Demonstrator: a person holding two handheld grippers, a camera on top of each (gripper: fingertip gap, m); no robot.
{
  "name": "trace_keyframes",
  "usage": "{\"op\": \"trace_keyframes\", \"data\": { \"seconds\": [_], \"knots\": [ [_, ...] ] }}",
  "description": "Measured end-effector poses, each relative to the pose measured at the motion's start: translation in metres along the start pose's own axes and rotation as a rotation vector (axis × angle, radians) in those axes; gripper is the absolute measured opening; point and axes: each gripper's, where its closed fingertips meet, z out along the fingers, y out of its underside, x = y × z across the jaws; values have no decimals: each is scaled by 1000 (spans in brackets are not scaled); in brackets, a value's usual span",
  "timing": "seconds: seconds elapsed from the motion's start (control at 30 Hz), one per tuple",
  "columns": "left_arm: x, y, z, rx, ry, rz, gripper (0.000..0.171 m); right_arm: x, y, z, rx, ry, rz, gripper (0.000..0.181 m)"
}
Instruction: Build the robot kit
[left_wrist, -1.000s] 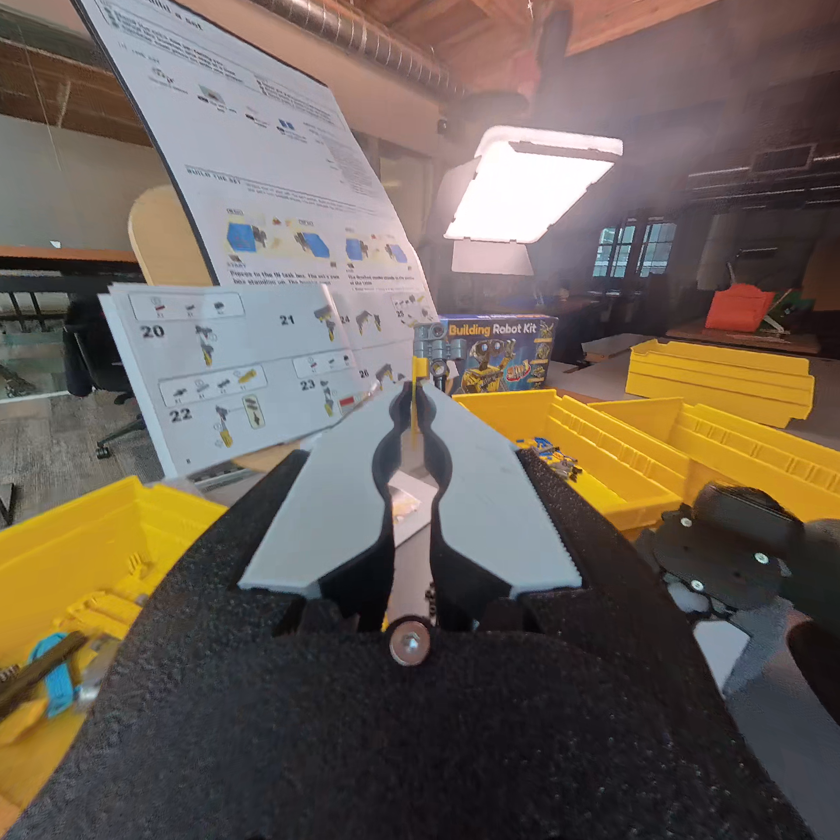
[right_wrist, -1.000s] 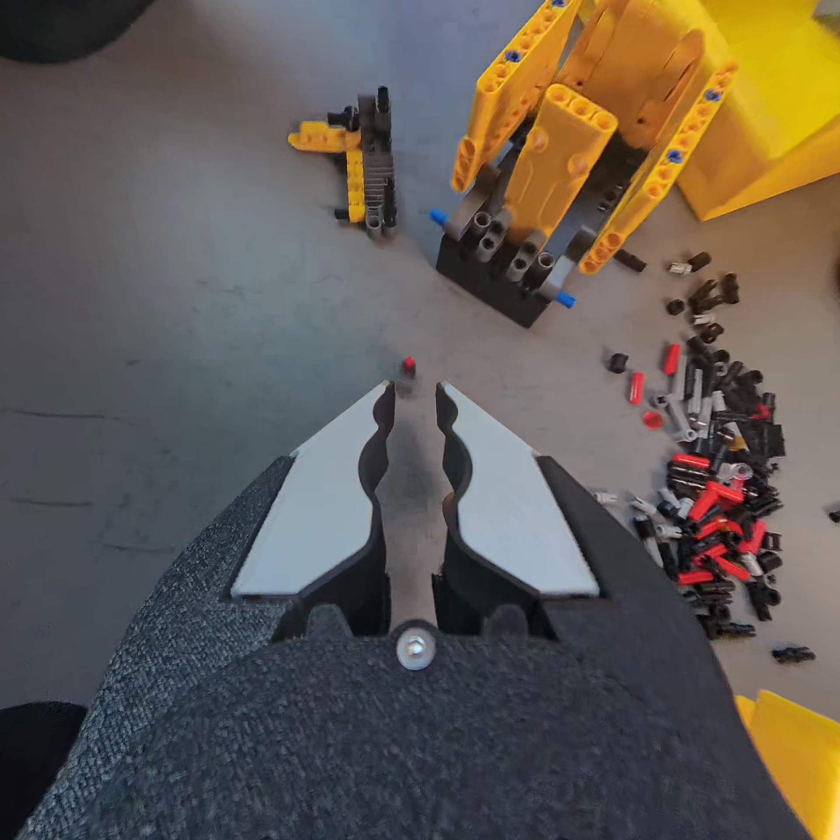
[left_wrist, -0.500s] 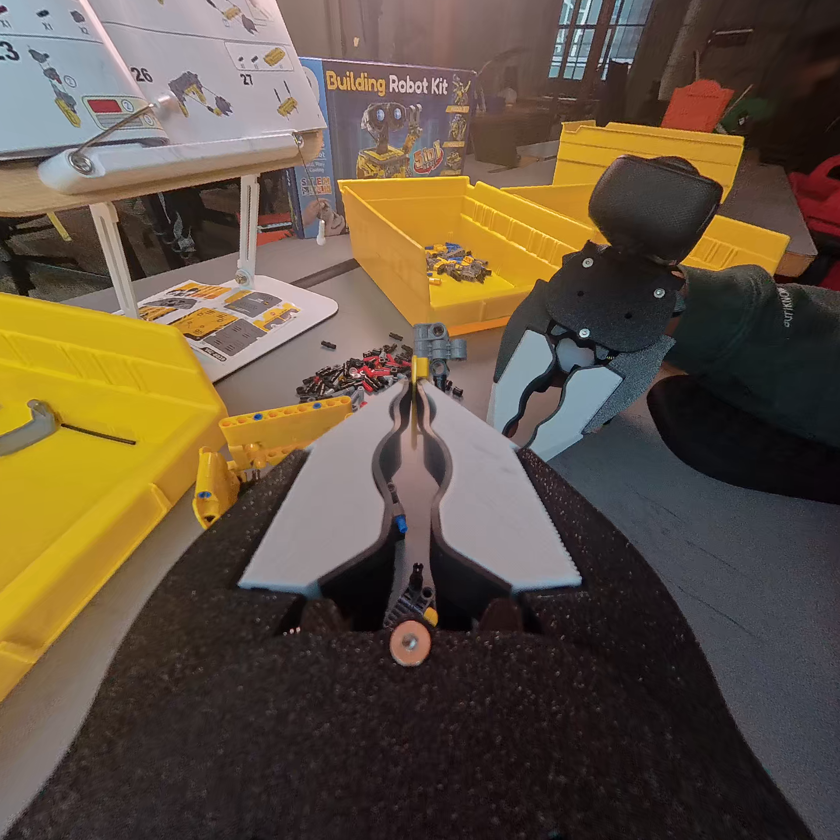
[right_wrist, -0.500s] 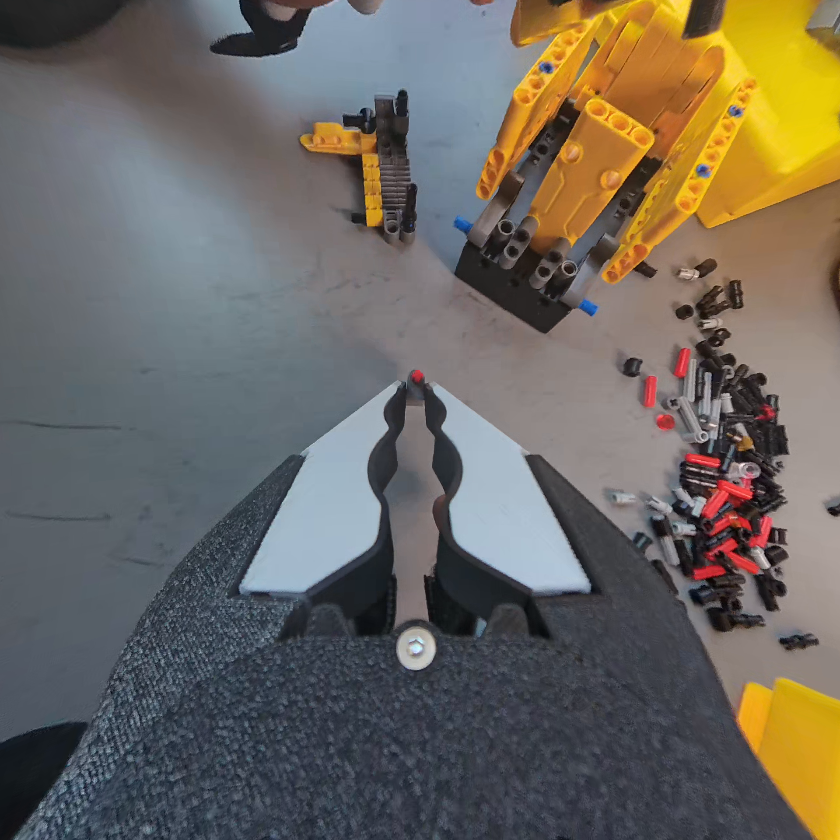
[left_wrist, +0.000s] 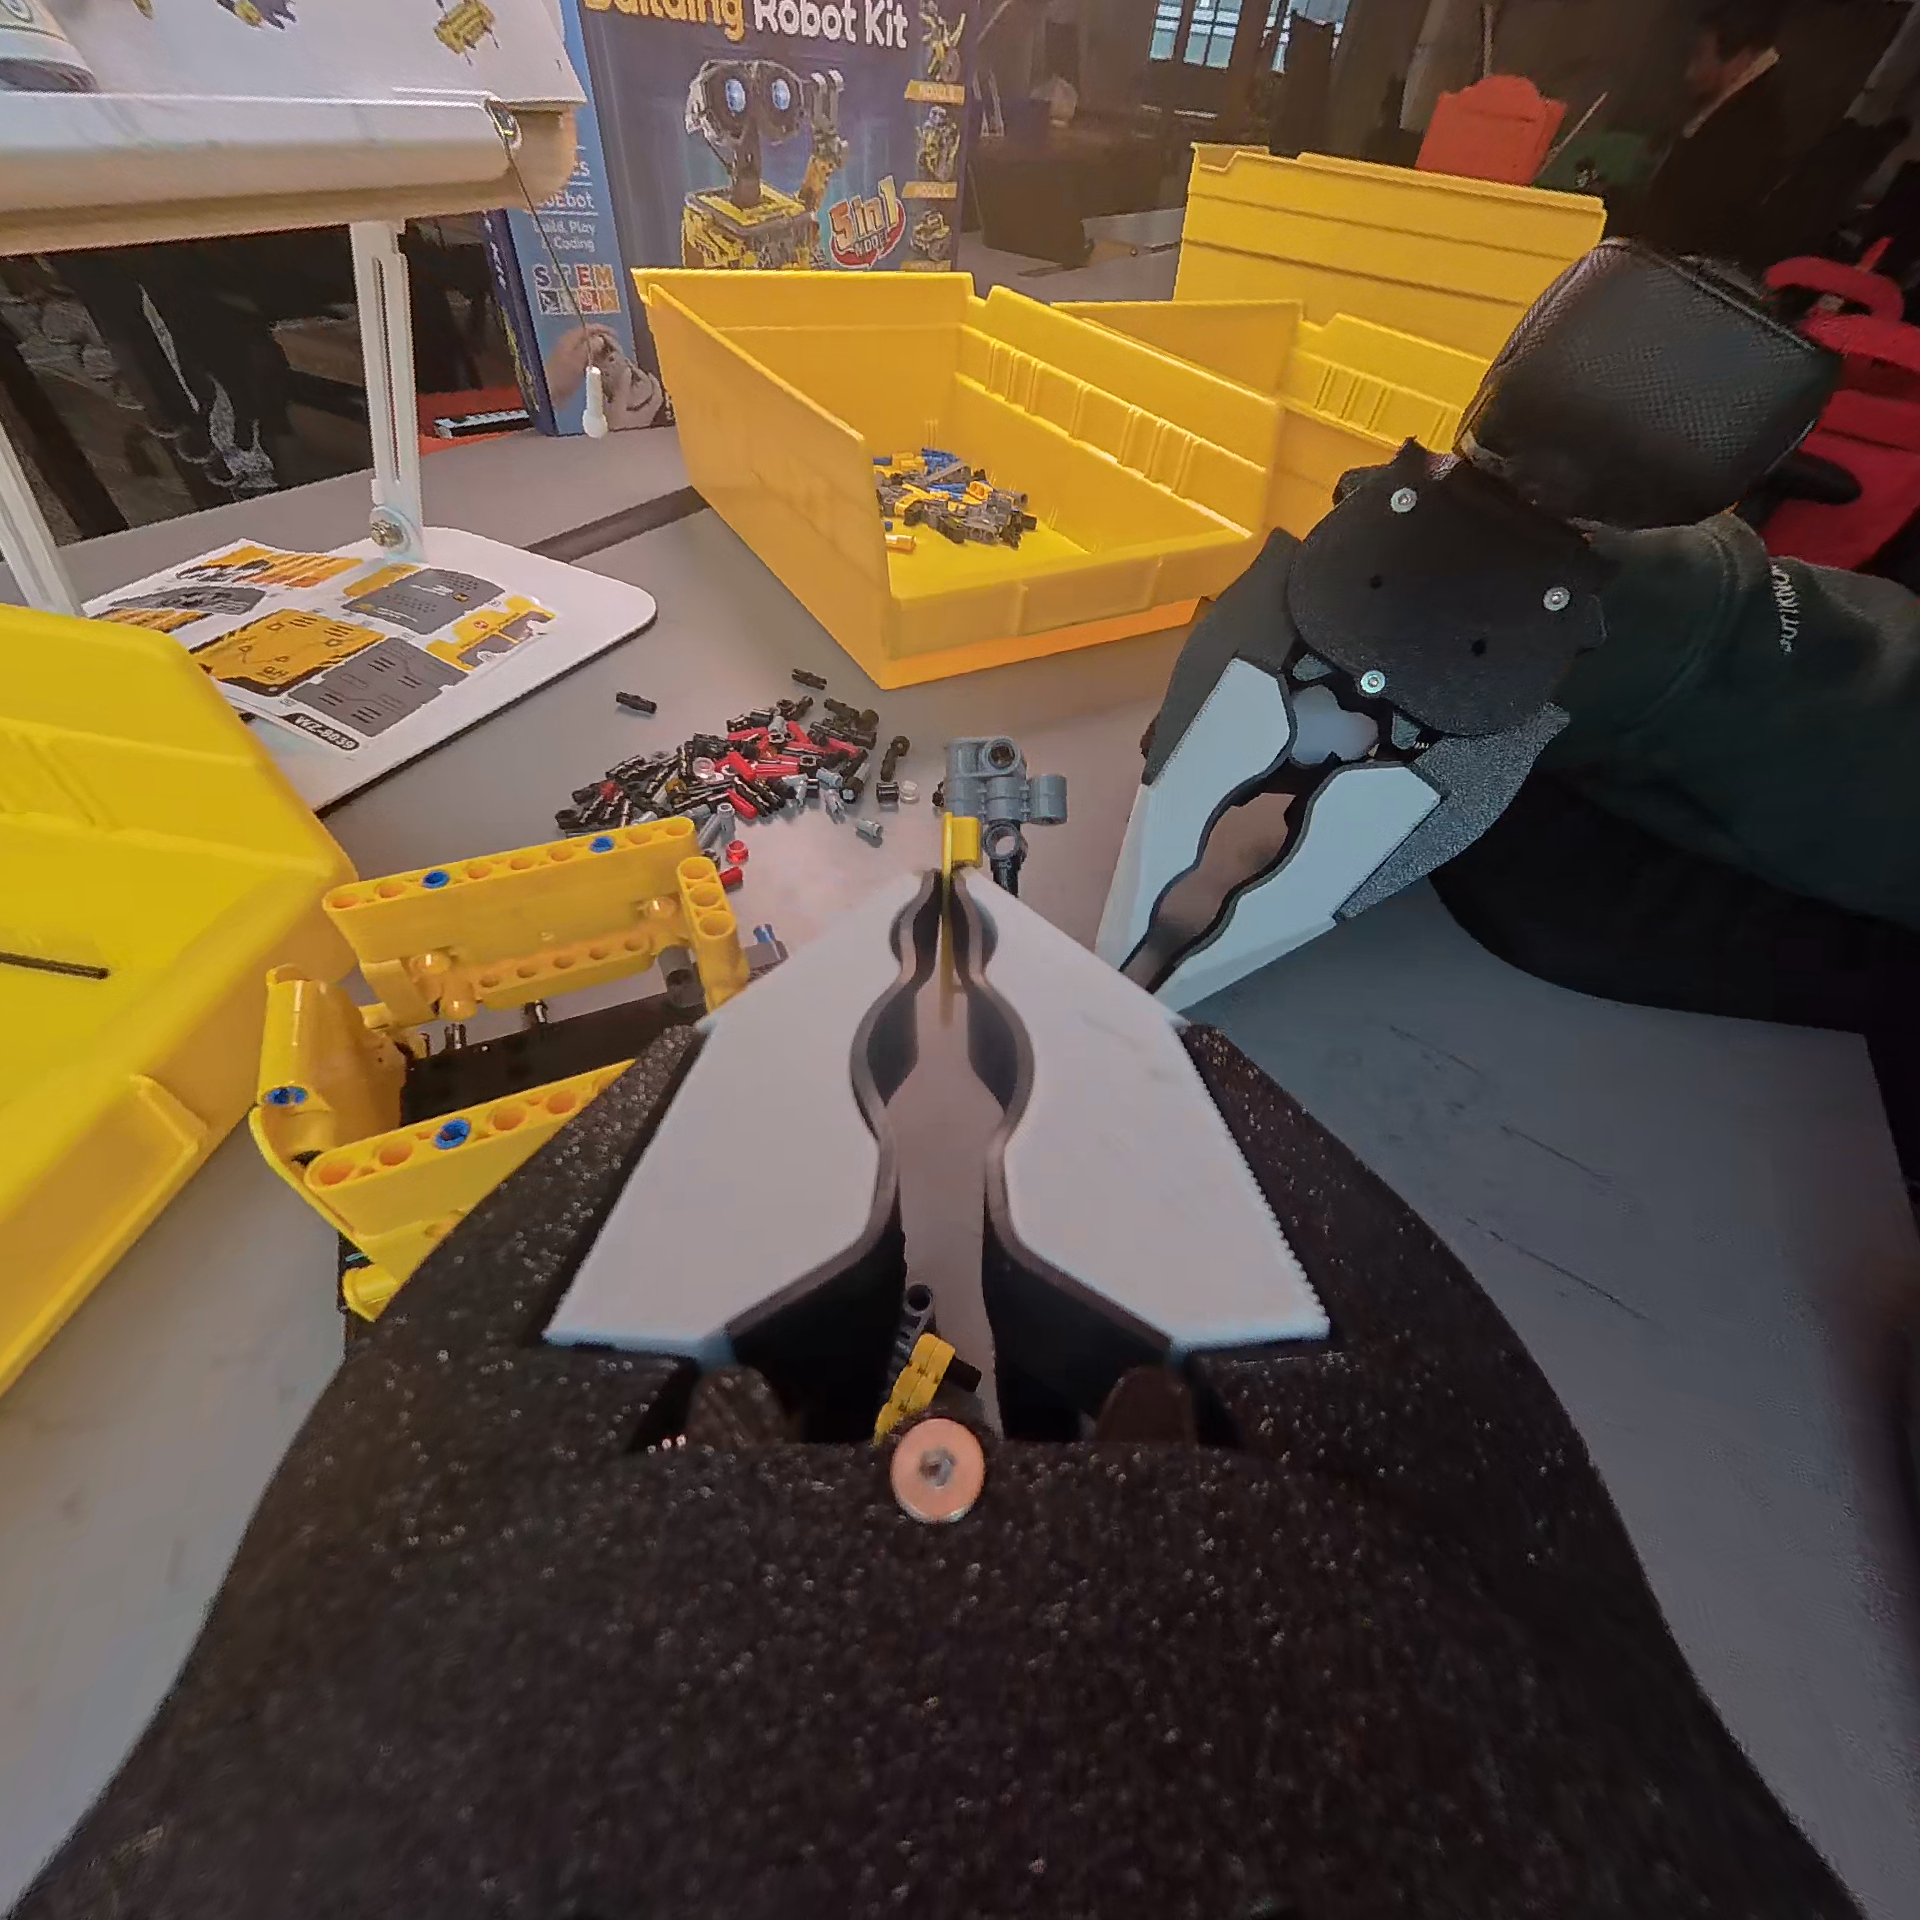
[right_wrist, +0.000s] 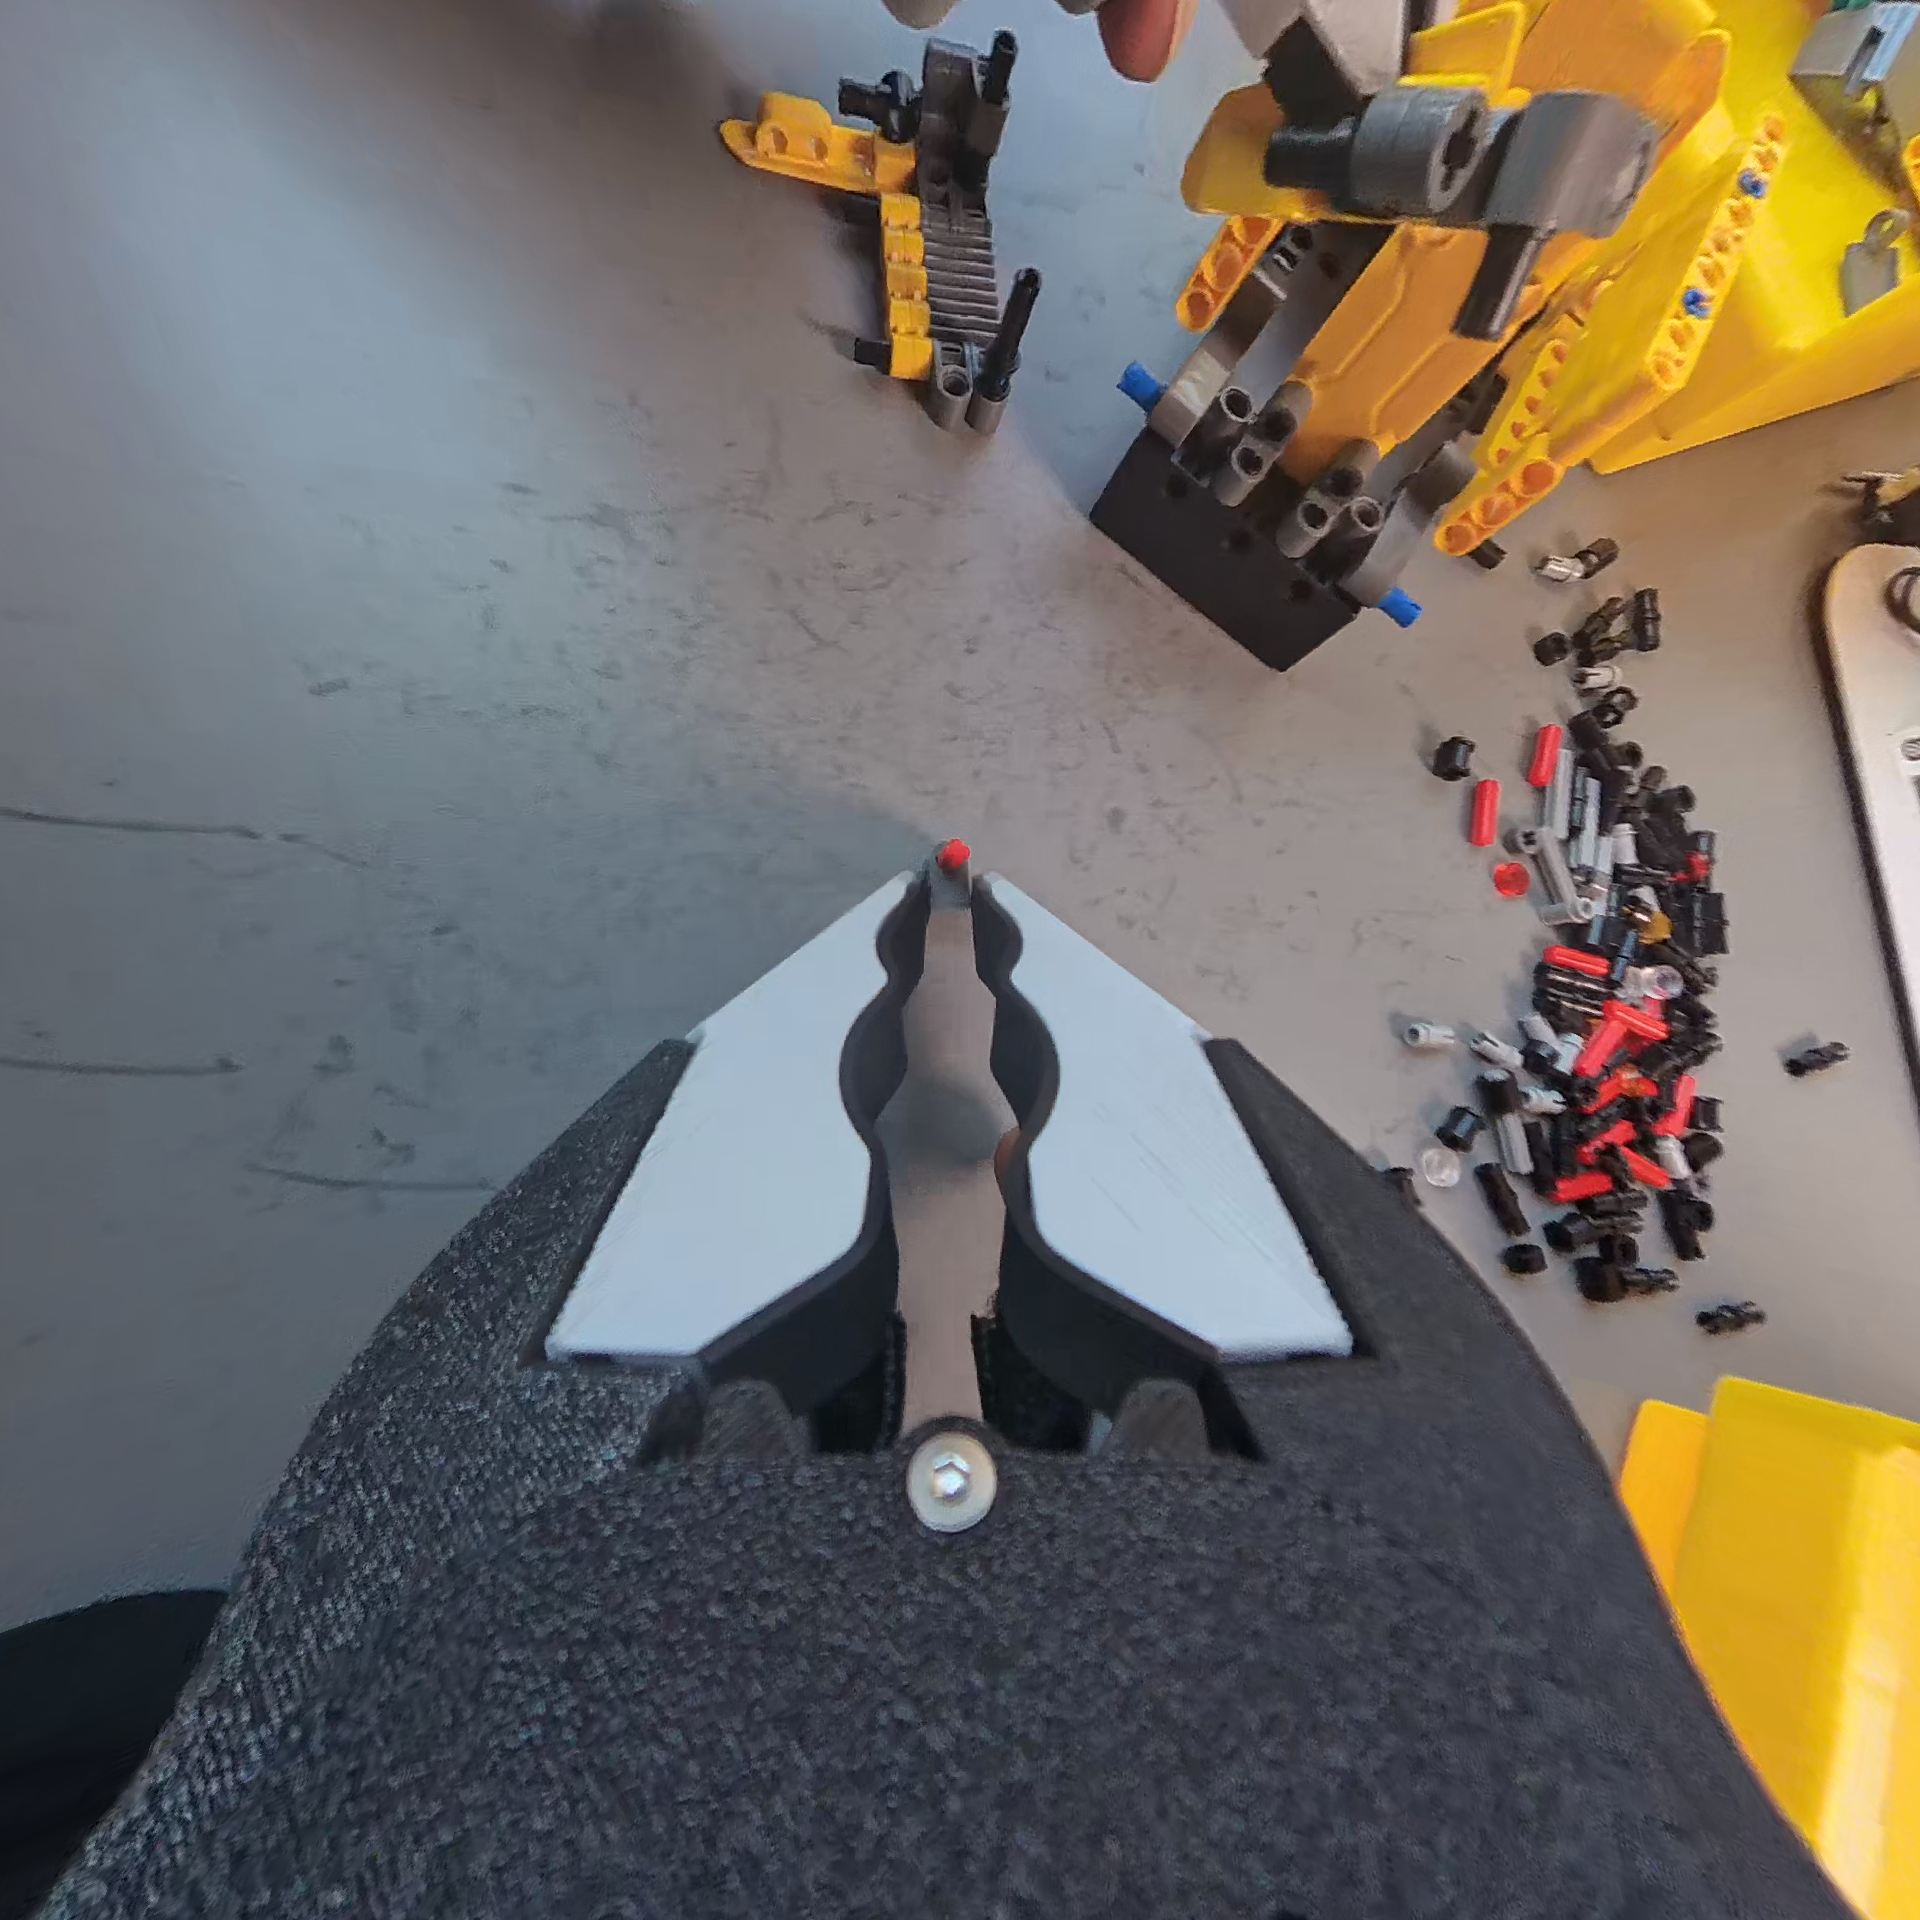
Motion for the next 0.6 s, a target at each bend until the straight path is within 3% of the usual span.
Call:
{"op": "trace_keyframes", "data": {
  "seconds": [0.17, 0.3, 0.4, 0.6],
  "knots": [
    [1, 4, 1, -17, 12, 6, 1, 26, 0, -3, -13, 177, -84, 8],
    [1, 9, 3, -40, 17, 14, 1, 11, -7, -1, 13, 126, -157, 16],
    [0, 10, 3, -48, 20, 23, 0, 8, -11, -4, 52, 90, -112, 17],
    [-2, 10, 2, -54, 19, 31, 1, 36, -10, -2, 66, 192, 25, 12]
  ]
}}
